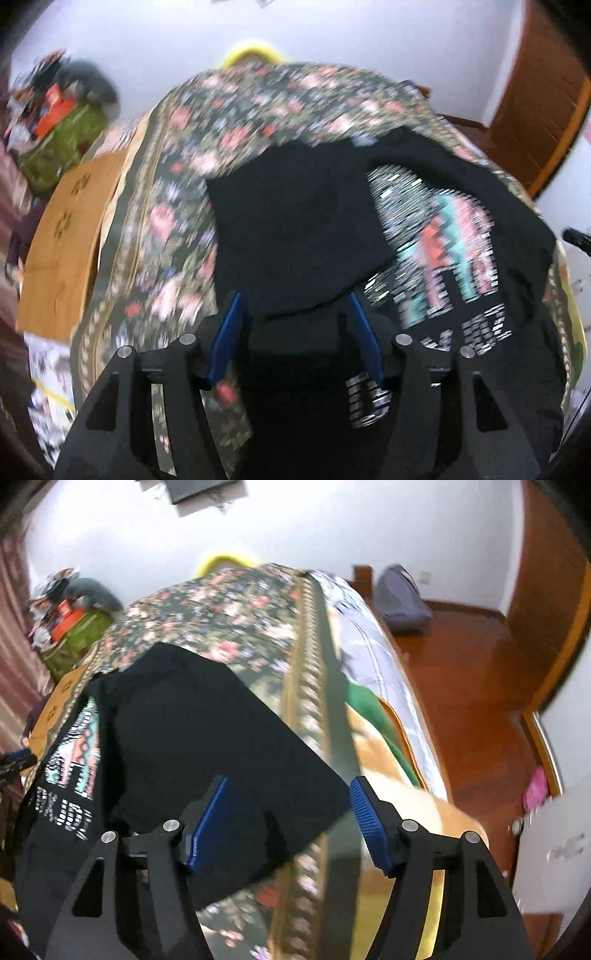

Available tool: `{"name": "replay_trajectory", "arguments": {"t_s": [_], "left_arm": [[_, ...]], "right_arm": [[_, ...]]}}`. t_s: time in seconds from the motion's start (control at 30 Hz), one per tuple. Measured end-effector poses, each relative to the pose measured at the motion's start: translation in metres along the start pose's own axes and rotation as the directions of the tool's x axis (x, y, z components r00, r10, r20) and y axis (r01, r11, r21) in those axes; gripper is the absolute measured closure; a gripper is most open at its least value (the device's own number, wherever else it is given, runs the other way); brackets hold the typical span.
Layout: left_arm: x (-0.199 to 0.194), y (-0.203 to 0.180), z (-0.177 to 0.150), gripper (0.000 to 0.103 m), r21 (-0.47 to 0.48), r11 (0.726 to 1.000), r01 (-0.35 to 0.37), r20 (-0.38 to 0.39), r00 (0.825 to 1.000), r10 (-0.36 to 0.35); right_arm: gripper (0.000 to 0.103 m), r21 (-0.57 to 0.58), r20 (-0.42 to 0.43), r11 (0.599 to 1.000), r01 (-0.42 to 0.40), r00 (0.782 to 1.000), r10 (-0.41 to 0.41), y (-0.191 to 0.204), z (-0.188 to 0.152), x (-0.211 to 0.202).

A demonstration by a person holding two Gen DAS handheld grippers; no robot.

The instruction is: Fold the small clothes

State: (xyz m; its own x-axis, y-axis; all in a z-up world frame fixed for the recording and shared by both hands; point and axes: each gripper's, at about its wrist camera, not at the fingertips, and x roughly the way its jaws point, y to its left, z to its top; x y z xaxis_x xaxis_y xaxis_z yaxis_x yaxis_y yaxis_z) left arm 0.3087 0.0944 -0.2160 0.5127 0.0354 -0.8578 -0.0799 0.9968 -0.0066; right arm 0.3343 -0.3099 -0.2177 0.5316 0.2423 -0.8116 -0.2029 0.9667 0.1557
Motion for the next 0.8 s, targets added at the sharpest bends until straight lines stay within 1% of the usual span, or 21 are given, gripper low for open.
{"name": "replay_trajectory", "arguments": {"t_s": [0.07,0.13,0.23,0.3,0.33,0.43,0.47,0.5,0.57,0.63,0.73,0.8], "left_arm": [[0.013,0.007,-0.009,0.045,-0.032,0.999,0.000,-0.050,0.999,-0.002],[0.027,0.010,-0.018,0.044,-0.044,0.999,-0.005,-0.093,0.996,0.001],[0.028,0.012,-0.026,0.039,-0.069,0.998,-0.010,-0.064,0.998,0.005],[0.028,0.013,-0.028,0.039,-0.079,0.997,-0.005,-0.058,0.998,0.000],[0.028,0.014,-0.029,0.039,-0.084,0.996,-0.002,-0.054,0.999,-0.002],[0.030,0.013,-0.030,0.038,-0.082,0.997,-0.007,-0.044,0.999,0.004],[0.030,0.012,-0.031,0.038,-0.080,0.997,-0.012,-0.038,0.999,0.009],[0.030,0.012,-0.031,0.038,-0.079,0.997,-0.014,-0.035,0.999,0.011],[0.030,0.011,-0.031,0.038,-0.081,0.997,-0.015,-0.026,1.000,0.013],[0.029,0.012,-0.031,0.038,-0.083,0.996,-0.014,-0.025,1.000,0.012],[0.029,0.012,-0.031,0.038,-0.085,0.996,-0.012,-0.026,1.000,0.010],[0.029,0.012,-0.032,0.037,-0.089,0.996,-0.012,-0.026,1.000,0.010]], "right_arm": [[0.040,0.017,-0.011,1.000,0.008,1.000,-0.008,-0.007,-0.006,0.005],[0.040,0.031,-0.009,1.000,0.004,1.000,-0.003,-0.011,-0.008,0.011],[0.041,0.050,-0.001,0.999,0.010,1.000,-0.010,-0.016,-0.006,0.020],[0.053,0.047,0.004,0.999,0.012,1.000,-0.012,-0.016,-0.004,0.024],[0.055,0.044,0.007,0.999,0.026,1.000,-0.026,-0.016,-0.005,0.024],[0.065,0.012,0.021,0.999,0.051,0.998,-0.051,-0.013,-0.008,0.024],[0.076,-0.003,0.023,0.998,0.067,0.997,-0.067,-0.014,-0.010,0.023],[0.083,-0.020,0.025,0.996,0.085,0.996,-0.084,-0.013,-0.011,0.021],[0.088,-0.018,0.023,0.997,0.073,0.997,-0.073,-0.017,-0.012,0.018],[0.089,-0.006,0.024,0.998,0.069,0.997,-0.068,-0.021,-0.013,0.011],[0.088,0.006,0.031,1.000,0.020,0.999,-0.020,-0.022,-0.013,0.004],[0.087,0.011,0.014,1.000,0.018,1.000,-0.018,-0.021,-0.013,0.008]]}}
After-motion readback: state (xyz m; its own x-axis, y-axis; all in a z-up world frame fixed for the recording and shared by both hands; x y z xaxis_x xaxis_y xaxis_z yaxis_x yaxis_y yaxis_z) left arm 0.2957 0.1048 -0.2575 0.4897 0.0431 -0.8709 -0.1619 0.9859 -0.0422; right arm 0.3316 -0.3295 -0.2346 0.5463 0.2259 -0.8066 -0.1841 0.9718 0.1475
